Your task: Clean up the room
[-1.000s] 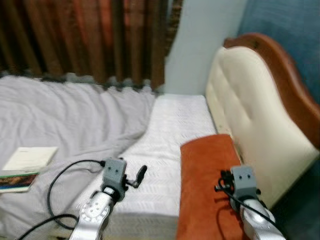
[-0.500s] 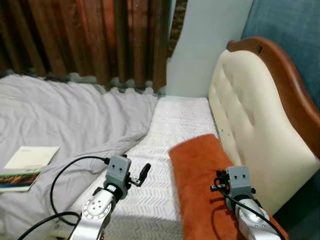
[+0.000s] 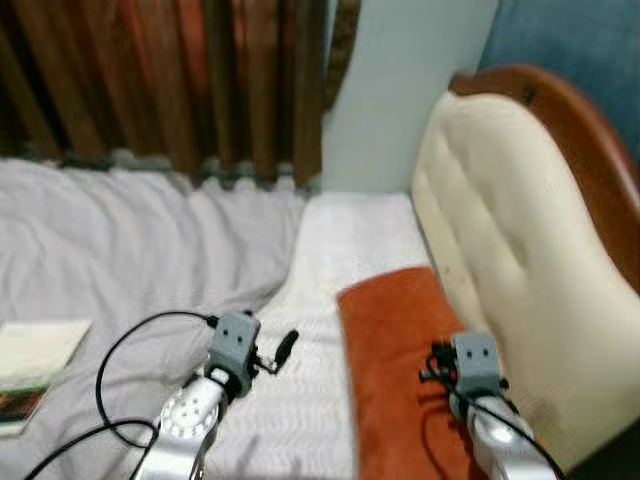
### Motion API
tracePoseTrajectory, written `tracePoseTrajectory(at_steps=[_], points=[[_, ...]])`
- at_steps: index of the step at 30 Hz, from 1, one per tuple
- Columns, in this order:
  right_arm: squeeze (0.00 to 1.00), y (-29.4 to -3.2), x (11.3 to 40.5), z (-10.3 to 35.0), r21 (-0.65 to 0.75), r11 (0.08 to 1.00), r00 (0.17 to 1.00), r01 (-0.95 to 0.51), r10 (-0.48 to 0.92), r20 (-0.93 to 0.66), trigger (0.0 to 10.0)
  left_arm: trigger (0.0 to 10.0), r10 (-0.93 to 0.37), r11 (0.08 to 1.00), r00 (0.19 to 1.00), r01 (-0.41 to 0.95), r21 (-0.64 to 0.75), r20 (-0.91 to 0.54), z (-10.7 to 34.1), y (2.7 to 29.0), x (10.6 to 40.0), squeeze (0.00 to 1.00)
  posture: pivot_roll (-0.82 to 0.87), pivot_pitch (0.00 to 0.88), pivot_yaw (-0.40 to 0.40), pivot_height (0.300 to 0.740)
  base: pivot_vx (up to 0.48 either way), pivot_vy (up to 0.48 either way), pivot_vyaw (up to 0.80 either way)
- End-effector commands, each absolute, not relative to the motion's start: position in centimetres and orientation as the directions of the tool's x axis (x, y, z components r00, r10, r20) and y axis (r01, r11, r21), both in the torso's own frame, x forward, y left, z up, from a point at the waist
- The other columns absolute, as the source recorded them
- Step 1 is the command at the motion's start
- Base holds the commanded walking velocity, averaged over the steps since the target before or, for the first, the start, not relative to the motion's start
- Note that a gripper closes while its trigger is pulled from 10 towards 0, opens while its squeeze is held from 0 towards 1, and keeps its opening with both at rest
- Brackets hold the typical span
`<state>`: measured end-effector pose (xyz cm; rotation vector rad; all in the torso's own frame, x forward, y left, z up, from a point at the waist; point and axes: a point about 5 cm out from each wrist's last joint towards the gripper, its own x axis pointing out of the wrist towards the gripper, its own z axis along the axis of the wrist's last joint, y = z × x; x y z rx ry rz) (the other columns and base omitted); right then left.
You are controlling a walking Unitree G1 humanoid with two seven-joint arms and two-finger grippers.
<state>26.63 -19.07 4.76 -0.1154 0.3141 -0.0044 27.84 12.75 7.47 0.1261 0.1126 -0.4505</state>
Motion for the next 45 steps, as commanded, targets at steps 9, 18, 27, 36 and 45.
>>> tracePoseTrajectory(at_steps=[9,18,27,36,45], points=[[0.0,-19.0,27.7,5.5,0.0,0.998,0.967,0.065,-0.063,-0.245,0.0,10.0,-0.44,0.879,0.882,0.461,0.123,-0.167,7.3,12.7,27.6,0.0,0.06,0.029,-0.052,0.74,0.0,0.0,0.0],[0.0,-17.0,31.5,4.5,0.283,0.937,0.952,0.203,-0.121,-0.282,0.0,10.0,-0.484,0.838,0.856,0.513,0.185,-0.182,8.2,14.1,25.9,0.0,0.18,0.193,0.043,0.74,0.0,0.0,0.0],[0.0,-16.9,35.7,8.1,0.177,0.973,0.973,0.148,-0.112,-0.202,0.0,10.0,-0.649,0.738,0.724,0.673,0.035,-0.234,8.6,13.5,20.2,0.0,0.27,0.381,0.113,0.74,0.0,0.0,0.0],[0.0,-16.9,35.7,8.1,0.177,0.973,0.973,0.148,-0.112,-0.202,0.0,10.0,-0.649,0.738,0.724,0.673,0.035,-0.234,8.6,13.5,20.2,0.0,0.27,0.381,0.113,0.74,0.0,0.0,0.0],[0.0,-16.9,35.7,8.1,0.177,0.973,0.973,0.148,-0.112,-0.202,0.0,10.0,-0.649,0.738,0.724,0.673,0.035,-0.234,8.6,13.5,20.2,0.0,0.27,0.381,0.113,0.74,0.0,0.0,0.0]])
